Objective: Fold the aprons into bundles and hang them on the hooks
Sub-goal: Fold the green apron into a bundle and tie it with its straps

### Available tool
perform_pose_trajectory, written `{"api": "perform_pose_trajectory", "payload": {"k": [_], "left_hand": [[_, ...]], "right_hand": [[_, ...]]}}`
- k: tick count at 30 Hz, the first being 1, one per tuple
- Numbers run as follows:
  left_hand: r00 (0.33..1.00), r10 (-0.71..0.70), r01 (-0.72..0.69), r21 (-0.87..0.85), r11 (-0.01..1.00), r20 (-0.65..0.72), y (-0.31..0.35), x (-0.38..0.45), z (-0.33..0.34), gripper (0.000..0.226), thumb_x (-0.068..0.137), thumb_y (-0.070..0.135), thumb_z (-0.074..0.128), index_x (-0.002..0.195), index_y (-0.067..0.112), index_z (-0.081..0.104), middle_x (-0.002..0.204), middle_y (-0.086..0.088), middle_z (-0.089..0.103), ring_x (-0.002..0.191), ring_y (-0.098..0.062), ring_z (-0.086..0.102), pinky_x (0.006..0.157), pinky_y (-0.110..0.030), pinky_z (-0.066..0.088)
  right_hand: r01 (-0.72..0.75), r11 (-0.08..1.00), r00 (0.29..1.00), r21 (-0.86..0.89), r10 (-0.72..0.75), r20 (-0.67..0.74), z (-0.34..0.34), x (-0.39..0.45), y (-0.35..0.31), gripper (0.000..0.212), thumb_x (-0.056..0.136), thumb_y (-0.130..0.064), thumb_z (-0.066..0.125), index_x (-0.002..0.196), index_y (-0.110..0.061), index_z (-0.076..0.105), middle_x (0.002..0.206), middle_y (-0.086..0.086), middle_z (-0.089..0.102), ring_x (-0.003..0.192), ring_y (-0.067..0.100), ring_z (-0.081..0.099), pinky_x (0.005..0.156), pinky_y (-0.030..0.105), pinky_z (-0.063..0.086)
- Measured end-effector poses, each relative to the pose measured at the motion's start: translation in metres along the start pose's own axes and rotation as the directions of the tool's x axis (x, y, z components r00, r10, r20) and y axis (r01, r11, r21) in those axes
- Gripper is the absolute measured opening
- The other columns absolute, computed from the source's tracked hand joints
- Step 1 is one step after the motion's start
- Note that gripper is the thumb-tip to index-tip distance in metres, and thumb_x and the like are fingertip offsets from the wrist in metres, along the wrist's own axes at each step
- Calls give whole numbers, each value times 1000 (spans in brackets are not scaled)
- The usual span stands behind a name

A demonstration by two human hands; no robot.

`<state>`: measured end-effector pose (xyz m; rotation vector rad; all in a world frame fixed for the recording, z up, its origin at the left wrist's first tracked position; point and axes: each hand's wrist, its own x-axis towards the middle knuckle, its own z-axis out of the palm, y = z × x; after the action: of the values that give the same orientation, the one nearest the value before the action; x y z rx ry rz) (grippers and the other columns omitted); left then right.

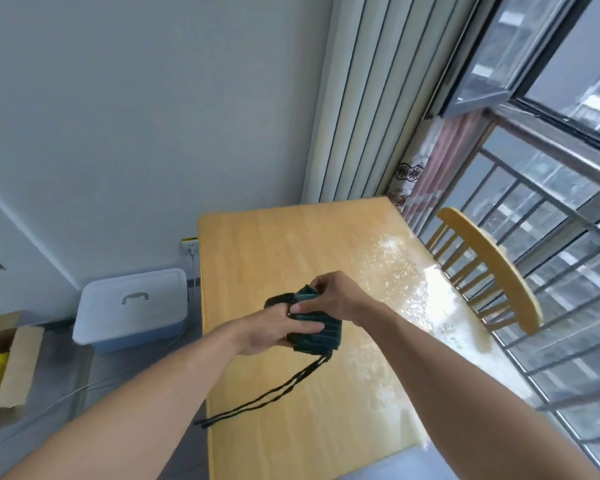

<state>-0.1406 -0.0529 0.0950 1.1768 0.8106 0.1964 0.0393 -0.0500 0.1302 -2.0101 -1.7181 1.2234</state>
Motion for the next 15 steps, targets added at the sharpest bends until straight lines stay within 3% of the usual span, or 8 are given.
{"api": "perform_pose_trajectory", "payload": {"k": [3, 5, 8, 10, 15], "left_hand": [[999, 35, -35, 25, 999, -4, 16, 8, 19, 38, 93, 25, 73, 129, 22, 62, 123, -1, 72, 118, -19, 66, 108, -44, 50], [999, 46, -47, -31, 998, -21, 24, 14, 27, 38, 96, 28, 69, 132, 20, 59, 124, -3, 72, 119, -22, 66, 108, -45, 49], [988, 53, -82, -198, 977, -144, 43, 26, 44, 34, 101, 32, 60, 131, 16, 63, 121, -7, 73, 117, -26, 66, 99, -38, 50], [965, 39, -121, -308, 944, -258, 58, 35, 56, 32, 102, 32, 58, 125, 13, 67, 118, -11, 74, 108, -27, 66, 87, -37, 47], [910, 24, -190, -364, 912, -414, 78, 59, 83, 30, 102, 34, 57, 117, 11, 70, 100, -9, 74, 86, -23, 61, 66, -34, 43]], "right_hand": [[18, 1000, 1000, 22, -18, -14, -22, -18, 1, 47, 64, -62, 88, 83, -22, 73, 85, -3, 75, 78, 14, 67, 67, 30, 55], [40, 988, 993, 152, -22, -113, -34, -29, 7, 50, 72, -66, 80, 89, -19, 74, 88, -2, 75, 81, 14, 68, 67, 27, 55], [94, 874, 956, 477, 55, -289, -45, -43, 29, 58, 90, -70, 55, 110, -17, 67, 102, 1, 74, 94, 20, 71, 86, 36, 61], [94, 812, 957, 576, 86, -277, -47, -53, 51, 60, 92, -71, 47, 116, -17, 63, 106, 5, 72, 96, 25, 71, 92, 42, 60], [153, 778, 964, 609, 20, -267, -42, -76, 94, 51, 84, -67, 67, 109, -22, 66, 97, 1, 77, 91, 20, 74, 93, 45, 58]]}}
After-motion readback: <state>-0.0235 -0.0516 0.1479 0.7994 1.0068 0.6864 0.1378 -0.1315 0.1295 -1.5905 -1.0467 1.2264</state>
